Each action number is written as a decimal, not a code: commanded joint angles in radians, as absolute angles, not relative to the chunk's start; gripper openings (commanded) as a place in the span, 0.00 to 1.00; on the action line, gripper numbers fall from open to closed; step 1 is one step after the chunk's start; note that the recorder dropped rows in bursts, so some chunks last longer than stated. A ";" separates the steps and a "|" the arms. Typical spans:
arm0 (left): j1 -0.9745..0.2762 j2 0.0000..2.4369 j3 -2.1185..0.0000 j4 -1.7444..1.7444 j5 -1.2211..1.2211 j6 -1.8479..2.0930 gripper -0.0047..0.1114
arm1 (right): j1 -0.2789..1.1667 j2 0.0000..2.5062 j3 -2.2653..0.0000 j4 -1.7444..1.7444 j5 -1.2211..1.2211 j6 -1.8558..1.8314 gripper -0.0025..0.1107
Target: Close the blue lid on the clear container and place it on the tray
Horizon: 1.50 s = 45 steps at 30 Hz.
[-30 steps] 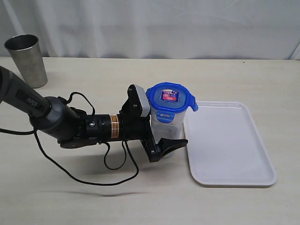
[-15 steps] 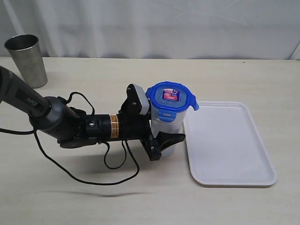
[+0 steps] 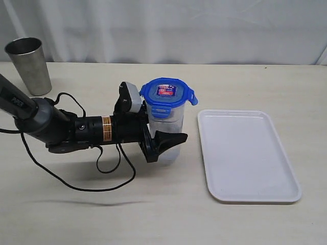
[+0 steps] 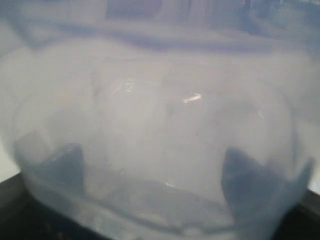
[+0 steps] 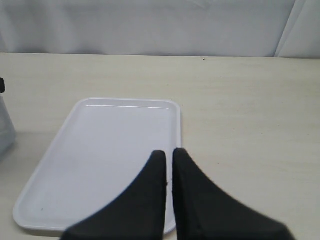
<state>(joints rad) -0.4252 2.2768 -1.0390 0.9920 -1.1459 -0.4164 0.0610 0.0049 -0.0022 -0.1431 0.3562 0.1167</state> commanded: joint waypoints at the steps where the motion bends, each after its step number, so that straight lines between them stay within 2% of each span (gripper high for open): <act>1: -0.393 2.262 -1.043 1.021 -1.217 -0.424 0.04 | 0.060 0.000 0.000 -0.147 0.344 0.116 0.06; 11: -0.391 2.262 -1.043 1.091 -1.210 -0.386 0.04 | 0.060 0.000 0.000 -0.202 0.279 0.112 0.06; 14: -0.391 2.262 -1.043 1.097 -1.210 -0.386 0.04 | 0.060 0.000 0.000 -0.177 0.112 0.113 0.06; 19: -0.391 2.262 -1.043 1.093 -1.214 -0.367 0.04 | 0.060 0.000 0.000 -0.169 -0.317 0.141 0.06; 23: -0.391 2.262 -1.043 1.089 -1.214 -0.367 0.04 | 0.060 0.000 0.000 -0.143 -0.448 0.304 0.06; 30: -0.391 2.262 -1.043 1.088 -1.219 -0.367 0.04 | 0.060 0.000 0.000 -0.310 -0.448 0.657 0.06; 34: -0.391 2.262 -1.043 1.088 -1.221 -0.367 0.04 | 0.060 0.000 0.000 -0.407 -0.481 0.723 0.06; 37: -0.391 2.262 -1.043 1.088 -1.221 -0.367 0.04 | 0.060 0.043 -0.083 -0.428 -0.295 0.791 0.06; 38: -0.391 2.262 -1.043 1.088 -1.221 -0.367 0.04 | 0.060 0.117 -0.157 -0.469 -0.195 0.799 0.10; 39: -0.391 2.262 -1.043 1.088 -1.221 -0.367 0.04 | 0.060 0.162 -0.190 -0.471 -0.180 0.802 0.13; 40: -0.391 2.262 -1.043 1.088 -1.221 -0.367 0.04 | 0.060 0.256 -0.248 -0.471 -0.180 0.802 0.22; 42: -0.391 2.262 -1.043 1.088 -1.221 -0.367 0.04 | 0.060 0.406 -0.335 -0.526 -0.180 0.802 0.29; 45: -0.391 2.262 -1.043 1.087 -1.221 -0.359 0.04 | 0.060 0.696 -0.504 -0.569 -0.097 0.748 0.26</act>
